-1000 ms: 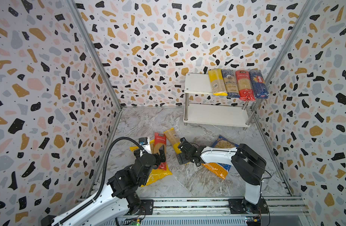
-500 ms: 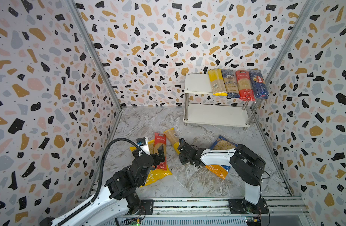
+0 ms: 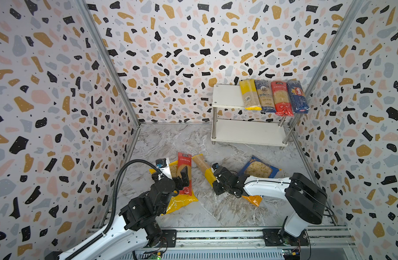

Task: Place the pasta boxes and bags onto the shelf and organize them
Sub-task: 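Grasp the second yellow-banded spaghetti pack with the right gripper, then lift the yellow-banded pack with the right gripper up to the top shelf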

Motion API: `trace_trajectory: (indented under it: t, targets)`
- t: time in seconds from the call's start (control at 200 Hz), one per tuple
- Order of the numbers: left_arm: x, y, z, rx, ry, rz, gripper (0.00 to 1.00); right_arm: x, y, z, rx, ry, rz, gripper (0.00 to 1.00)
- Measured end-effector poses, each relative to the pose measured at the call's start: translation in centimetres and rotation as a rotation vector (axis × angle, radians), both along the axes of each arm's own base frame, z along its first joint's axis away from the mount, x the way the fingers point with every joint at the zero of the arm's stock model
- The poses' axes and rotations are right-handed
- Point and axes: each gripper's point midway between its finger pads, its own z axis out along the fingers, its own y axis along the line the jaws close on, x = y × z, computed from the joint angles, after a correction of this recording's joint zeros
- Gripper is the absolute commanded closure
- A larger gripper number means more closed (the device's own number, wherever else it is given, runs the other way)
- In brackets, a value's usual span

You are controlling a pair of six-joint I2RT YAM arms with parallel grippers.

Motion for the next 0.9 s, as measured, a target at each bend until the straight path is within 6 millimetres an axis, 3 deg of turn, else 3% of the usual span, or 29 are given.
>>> trace_trajectory:
  t: [0.165,0.395,0.621,0.896]
  targets:
    - [-0.1,-0.1,0.0,-0.005,0.000,-0.006,0.00,-1.4,-1.6,3.6,0.027,-0.001,0.009,1.00]
    - [-0.2,0.1,0.4,-0.018,-0.009,-0.009,0.01,-2.1,-3.3,11.9,0.124,-0.103,0.011,1.00]
    - [-0.2,0.0,0.4,-0.019,-0.009,-0.011,0.00,-1.4,-5.0,21.9,0.180,-0.282,-0.012,1.00]
    - [-0.1,-0.2,0.6,-0.031,-0.018,-0.013,0.00,2.4,-6.6,35.1,0.198,-0.607,-0.098,1.00]
